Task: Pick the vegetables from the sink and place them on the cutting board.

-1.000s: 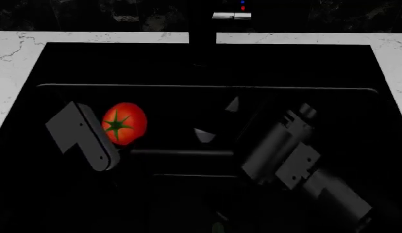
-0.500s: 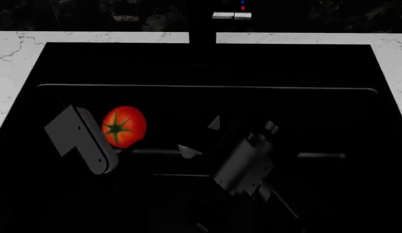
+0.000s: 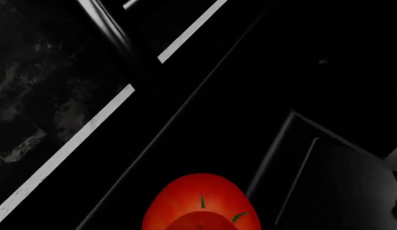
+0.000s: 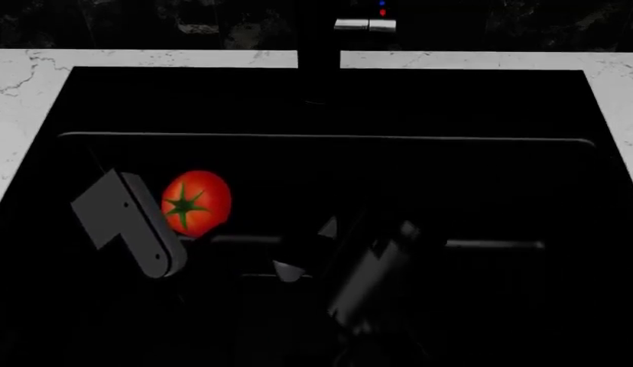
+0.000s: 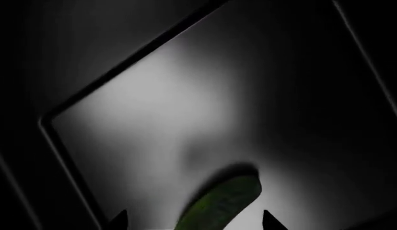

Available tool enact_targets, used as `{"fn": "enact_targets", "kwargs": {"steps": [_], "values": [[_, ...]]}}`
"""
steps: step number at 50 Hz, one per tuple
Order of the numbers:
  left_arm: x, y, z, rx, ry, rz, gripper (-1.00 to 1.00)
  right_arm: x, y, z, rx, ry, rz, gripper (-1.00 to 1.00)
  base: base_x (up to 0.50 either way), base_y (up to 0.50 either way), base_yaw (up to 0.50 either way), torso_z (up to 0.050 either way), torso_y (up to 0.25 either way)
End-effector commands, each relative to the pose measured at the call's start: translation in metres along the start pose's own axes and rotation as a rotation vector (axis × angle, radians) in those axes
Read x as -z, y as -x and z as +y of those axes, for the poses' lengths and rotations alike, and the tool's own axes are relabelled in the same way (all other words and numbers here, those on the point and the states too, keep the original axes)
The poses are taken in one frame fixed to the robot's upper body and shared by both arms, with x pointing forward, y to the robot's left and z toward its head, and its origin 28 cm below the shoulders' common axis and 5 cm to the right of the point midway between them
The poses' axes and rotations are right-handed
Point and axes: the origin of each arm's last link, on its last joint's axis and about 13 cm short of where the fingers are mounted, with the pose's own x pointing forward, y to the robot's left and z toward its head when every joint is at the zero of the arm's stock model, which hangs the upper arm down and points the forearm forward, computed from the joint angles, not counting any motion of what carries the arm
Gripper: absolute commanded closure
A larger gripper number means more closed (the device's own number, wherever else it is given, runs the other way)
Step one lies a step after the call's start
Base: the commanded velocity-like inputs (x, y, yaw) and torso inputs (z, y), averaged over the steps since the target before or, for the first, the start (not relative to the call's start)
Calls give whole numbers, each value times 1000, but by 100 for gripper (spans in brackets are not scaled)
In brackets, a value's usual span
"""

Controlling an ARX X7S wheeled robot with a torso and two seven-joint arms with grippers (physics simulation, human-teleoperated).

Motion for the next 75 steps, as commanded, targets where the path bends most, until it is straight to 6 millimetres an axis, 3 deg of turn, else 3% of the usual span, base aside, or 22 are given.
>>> {"fn": "enact_targets", "kwargs": {"steps": [1,34,35,47,54,56,67,75], "values": [[2,-1,-2,-4,32,-9,100,8,-15,2,-33,-11,23,-100,0,0,0,0,0],[5,0,-3,-1,35,3,100,39,-50,8,-104,-57,156,-100,0,0,0,0,0],[5,0,-3,0,35,3,100,40,-51,8,-100,-52,159,100,0,0,-3,0,0],[5,-1,-4,0,34,3,100,40,-49,6,-74,-29,185,100,-1,0,0,-1,-1],[1,2,-2,15,80,-19,100,25,-23,-4,-17,51,181,100,0,0,0,0,-1],[1,2,0,8,93,-13,100,22,-7,-4,26,88,149,100,0,0,0,0,0],[1,0,1,-7,83,1,100,27,44,6,136,212,38,100,-8,0,0,0,225],[-1,2,4,-39,65,11,100,38,55,8,241,255,5,100,-11,0,0,0,250]]}}
